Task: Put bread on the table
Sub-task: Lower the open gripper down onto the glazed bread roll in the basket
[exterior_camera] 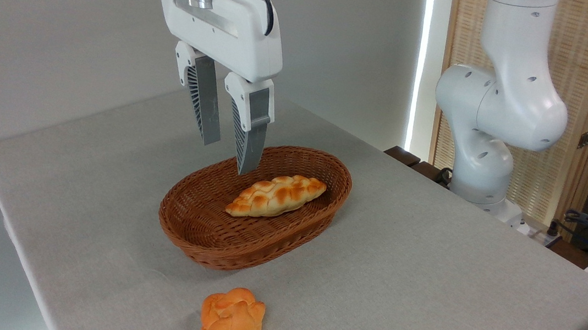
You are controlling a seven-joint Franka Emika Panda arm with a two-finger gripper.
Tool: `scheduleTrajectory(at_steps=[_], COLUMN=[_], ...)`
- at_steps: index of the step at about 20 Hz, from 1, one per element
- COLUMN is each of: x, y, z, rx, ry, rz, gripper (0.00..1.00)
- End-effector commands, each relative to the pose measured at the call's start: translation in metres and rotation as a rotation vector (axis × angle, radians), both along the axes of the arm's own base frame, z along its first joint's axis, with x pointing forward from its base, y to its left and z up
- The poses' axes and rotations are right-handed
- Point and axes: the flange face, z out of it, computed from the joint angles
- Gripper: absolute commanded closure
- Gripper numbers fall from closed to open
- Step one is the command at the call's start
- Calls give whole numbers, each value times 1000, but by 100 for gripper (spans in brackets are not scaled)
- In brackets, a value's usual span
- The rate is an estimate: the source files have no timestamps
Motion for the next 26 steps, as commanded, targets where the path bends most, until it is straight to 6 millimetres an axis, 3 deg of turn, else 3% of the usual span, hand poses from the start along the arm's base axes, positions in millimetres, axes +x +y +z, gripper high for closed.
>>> scheduleTrajectory(at_steps=[1, 8, 14, 20, 26], x=[-5, -10, -35, -78, -123], y=[2, 1, -9, -44, -96], z=[6, 10, -2, -39, -107], rx=[-2, -3, -1, 20, -2], ry=[16, 16, 46, 105, 108], rz=[5, 3, -18, -92, -180], gripper=[0, 0, 0, 0, 0])
